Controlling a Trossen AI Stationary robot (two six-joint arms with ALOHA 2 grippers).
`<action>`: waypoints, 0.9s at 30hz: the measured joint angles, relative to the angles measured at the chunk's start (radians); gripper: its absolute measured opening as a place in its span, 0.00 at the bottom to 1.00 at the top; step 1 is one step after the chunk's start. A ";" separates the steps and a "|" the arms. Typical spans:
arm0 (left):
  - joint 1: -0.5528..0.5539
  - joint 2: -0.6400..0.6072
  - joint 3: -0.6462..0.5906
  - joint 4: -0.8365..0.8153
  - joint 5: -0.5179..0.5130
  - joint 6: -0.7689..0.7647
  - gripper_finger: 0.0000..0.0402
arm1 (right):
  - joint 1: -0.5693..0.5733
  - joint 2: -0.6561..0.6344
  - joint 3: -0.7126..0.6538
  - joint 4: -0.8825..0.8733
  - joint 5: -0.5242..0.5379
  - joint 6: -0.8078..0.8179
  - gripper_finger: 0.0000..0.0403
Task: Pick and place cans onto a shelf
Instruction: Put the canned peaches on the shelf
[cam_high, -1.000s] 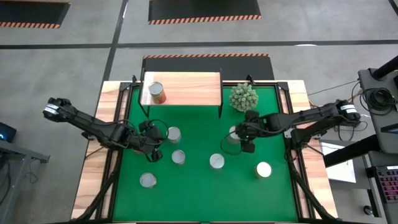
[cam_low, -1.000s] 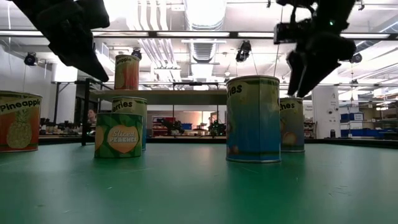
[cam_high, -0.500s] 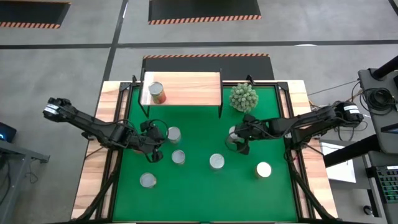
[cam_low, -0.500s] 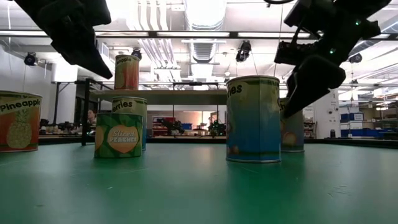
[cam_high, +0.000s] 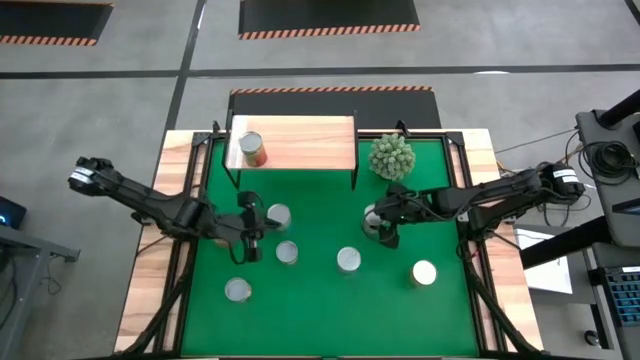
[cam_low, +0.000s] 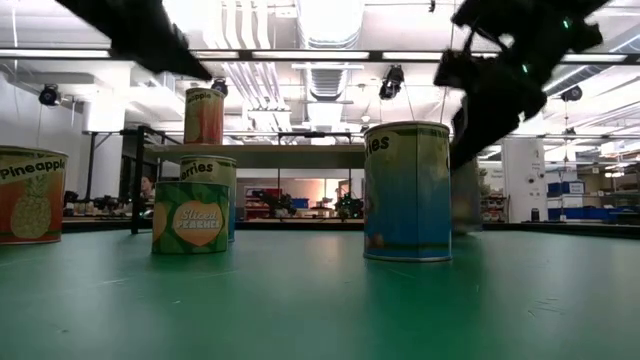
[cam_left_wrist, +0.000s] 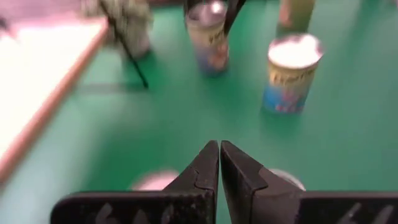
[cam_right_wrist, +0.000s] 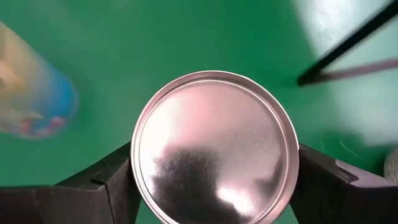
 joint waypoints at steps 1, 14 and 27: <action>0.000 -0.011 0.000 0.022 0.000 0.045 0.00 | 0.000 -0.002 0.029 -0.023 -0.013 0.000 0.72; 0.001 -0.308 0.000 0.260 -0.416 0.378 0.00 | -0.067 0.043 0.558 -0.231 -0.039 -0.242 0.75; 0.000 -0.376 -0.034 0.319 -0.417 0.344 0.00 | -0.308 0.461 1.074 -0.265 -0.359 -0.532 0.75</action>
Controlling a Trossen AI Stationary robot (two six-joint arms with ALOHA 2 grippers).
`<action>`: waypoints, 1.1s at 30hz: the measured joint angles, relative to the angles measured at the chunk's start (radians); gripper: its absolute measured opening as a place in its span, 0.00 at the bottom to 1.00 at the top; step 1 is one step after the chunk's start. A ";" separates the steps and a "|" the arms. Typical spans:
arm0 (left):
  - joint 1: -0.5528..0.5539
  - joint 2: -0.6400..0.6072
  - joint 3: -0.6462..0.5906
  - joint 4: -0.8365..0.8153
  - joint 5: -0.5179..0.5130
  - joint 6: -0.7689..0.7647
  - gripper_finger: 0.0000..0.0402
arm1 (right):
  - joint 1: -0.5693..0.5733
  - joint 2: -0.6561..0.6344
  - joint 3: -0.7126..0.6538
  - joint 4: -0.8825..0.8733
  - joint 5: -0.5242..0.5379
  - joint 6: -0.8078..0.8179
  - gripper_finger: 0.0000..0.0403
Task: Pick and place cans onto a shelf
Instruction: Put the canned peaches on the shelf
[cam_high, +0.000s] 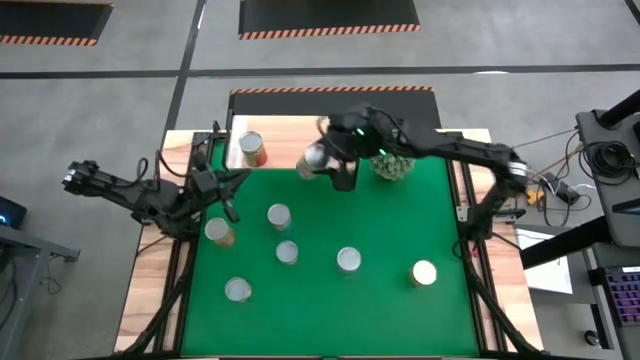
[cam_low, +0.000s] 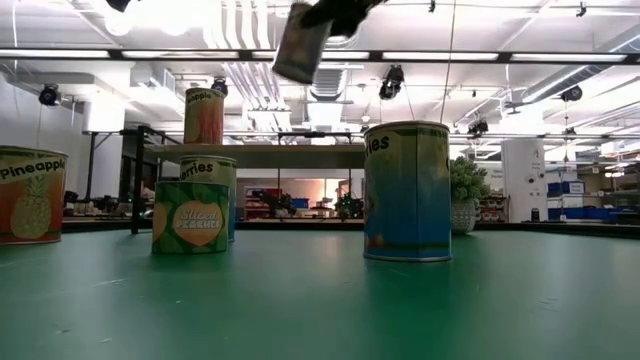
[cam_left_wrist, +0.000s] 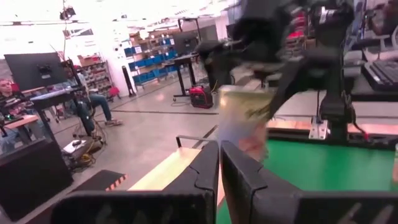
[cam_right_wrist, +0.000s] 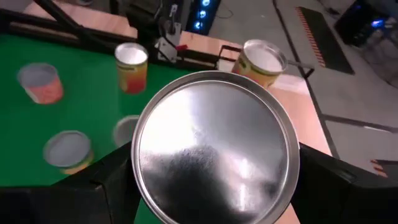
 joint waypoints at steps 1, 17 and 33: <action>0.000 0.000 0.000 0.010 0.000 0.000 0.00 | -0.018 0.038 0.045 -0.018 -0.017 -0.017 0.75; 0.000 0.005 -0.001 -0.001 0.000 0.000 0.00 | -0.218 0.432 0.413 -0.057 -0.095 -0.079 0.77; 0.000 0.008 -0.002 -0.001 0.000 0.026 0.00 | -0.225 0.482 0.429 -0.050 -0.095 -0.089 0.78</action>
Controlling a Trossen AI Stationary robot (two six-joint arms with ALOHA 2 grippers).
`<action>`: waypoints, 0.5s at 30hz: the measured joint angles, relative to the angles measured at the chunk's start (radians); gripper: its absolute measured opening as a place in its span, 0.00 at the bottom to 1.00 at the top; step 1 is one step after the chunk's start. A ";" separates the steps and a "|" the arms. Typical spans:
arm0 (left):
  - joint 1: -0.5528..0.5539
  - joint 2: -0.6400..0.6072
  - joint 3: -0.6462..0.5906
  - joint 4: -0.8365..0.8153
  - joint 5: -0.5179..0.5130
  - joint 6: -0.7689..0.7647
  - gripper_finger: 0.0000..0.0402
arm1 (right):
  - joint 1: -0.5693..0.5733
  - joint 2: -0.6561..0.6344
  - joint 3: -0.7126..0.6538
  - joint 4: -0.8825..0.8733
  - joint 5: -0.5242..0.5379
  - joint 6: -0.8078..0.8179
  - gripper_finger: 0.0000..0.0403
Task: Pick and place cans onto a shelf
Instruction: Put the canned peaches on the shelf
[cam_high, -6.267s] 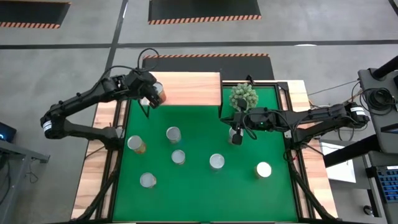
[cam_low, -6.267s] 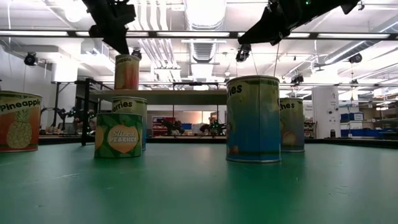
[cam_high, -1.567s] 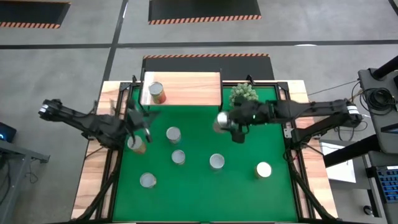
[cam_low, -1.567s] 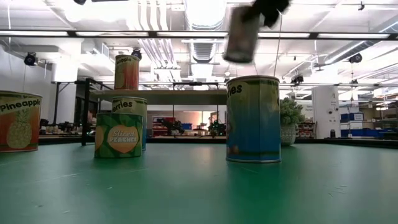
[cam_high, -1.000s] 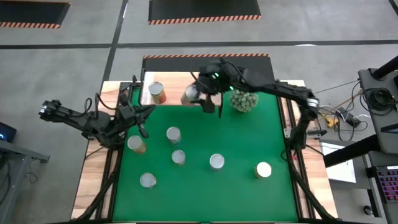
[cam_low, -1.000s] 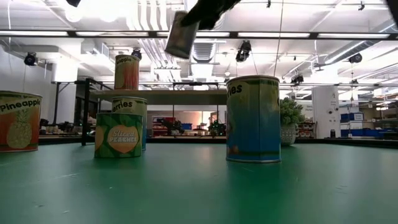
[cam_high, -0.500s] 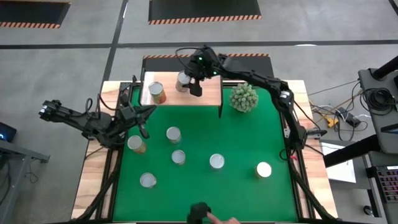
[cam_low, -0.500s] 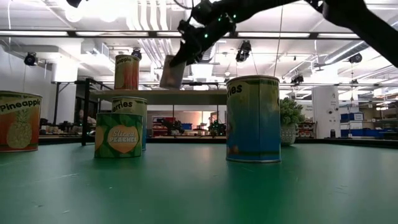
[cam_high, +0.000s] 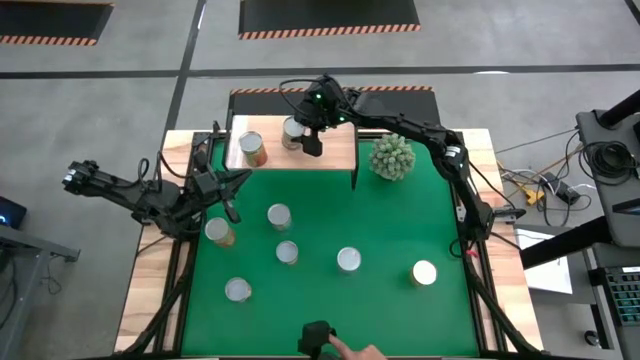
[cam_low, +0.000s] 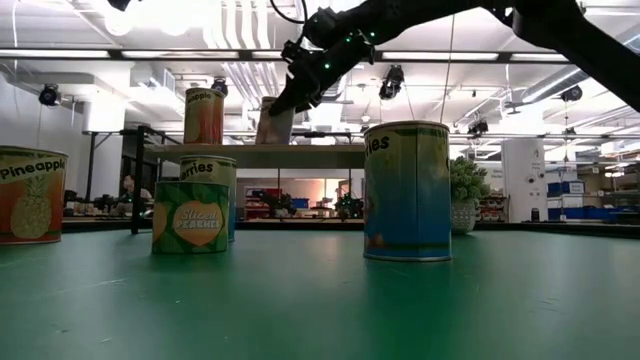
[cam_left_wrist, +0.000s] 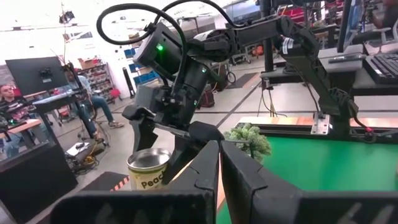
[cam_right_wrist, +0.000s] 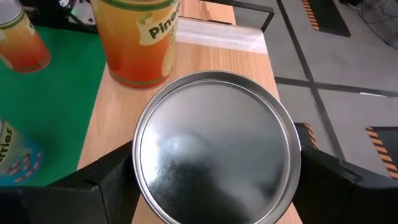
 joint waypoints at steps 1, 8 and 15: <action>0.000 0.000 0.000 0.003 0.000 0.000 0.00 | 0.000 0.000 0.000 0.001 0.001 0.001 0.78; 0.000 0.000 0.000 0.015 0.000 0.000 0.00 | 0.000 0.000 0.001 0.002 0.004 0.005 0.78; 0.000 0.000 0.001 0.020 0.000 0.000 0.00 | 0.000 0.000 0.000 -0.007 0.008 0.034 0.84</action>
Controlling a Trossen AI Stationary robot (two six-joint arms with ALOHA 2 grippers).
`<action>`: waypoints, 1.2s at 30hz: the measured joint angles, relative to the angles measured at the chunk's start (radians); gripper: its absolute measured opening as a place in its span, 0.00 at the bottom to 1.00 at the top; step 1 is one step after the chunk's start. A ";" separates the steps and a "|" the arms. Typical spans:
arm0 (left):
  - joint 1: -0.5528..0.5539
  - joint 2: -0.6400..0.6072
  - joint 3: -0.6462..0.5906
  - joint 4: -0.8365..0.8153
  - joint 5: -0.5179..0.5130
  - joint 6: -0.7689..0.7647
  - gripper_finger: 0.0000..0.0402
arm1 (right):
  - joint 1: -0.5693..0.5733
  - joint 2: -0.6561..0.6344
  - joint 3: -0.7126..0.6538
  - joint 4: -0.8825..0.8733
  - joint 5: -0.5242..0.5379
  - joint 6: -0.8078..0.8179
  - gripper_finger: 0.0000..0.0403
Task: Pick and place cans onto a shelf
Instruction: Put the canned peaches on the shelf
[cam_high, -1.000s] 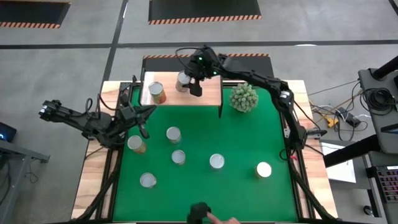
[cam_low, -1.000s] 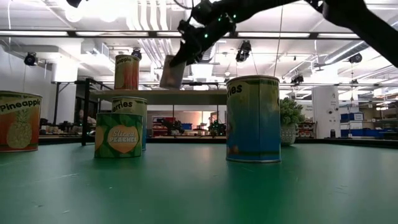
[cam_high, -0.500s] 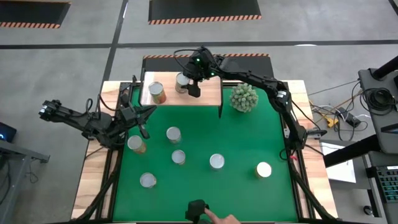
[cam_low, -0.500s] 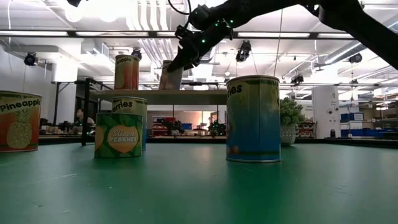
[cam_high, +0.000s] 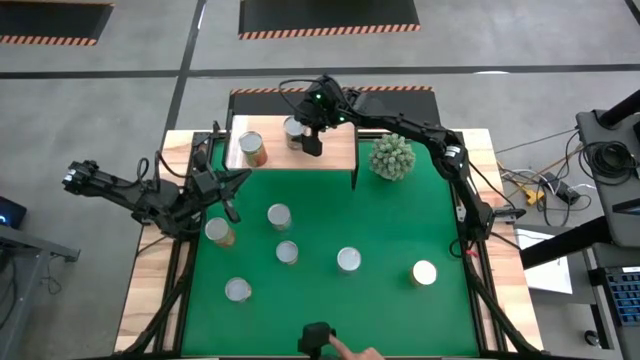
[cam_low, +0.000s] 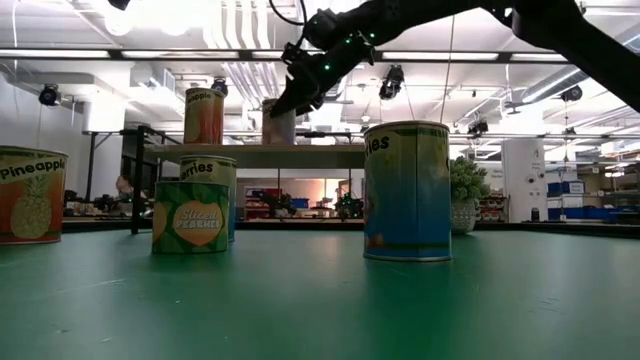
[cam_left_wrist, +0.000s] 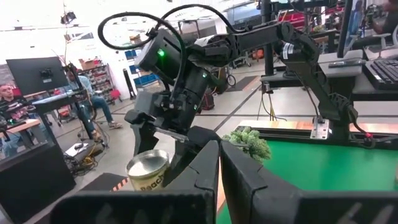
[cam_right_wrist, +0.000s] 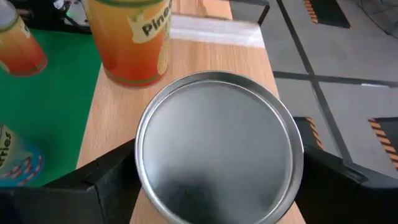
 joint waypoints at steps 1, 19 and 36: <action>0.000 0.000 0.000 0.001 0.000 0.000 0.00 | 0.000 0.000 -0.001 0.000 0.000 -0.005 0.86; 0.000 0.000 0.001 0.003 0.000 0.000 0.00 | 0.002 -0.136 -0.001 0.011 -0.002 0.016 0.90; 0.000 0.000 0.001 0.000 0.000 0.000 0.00 | -0.007 -0.116 -0.028 -0.246 0.064 0.022 0.17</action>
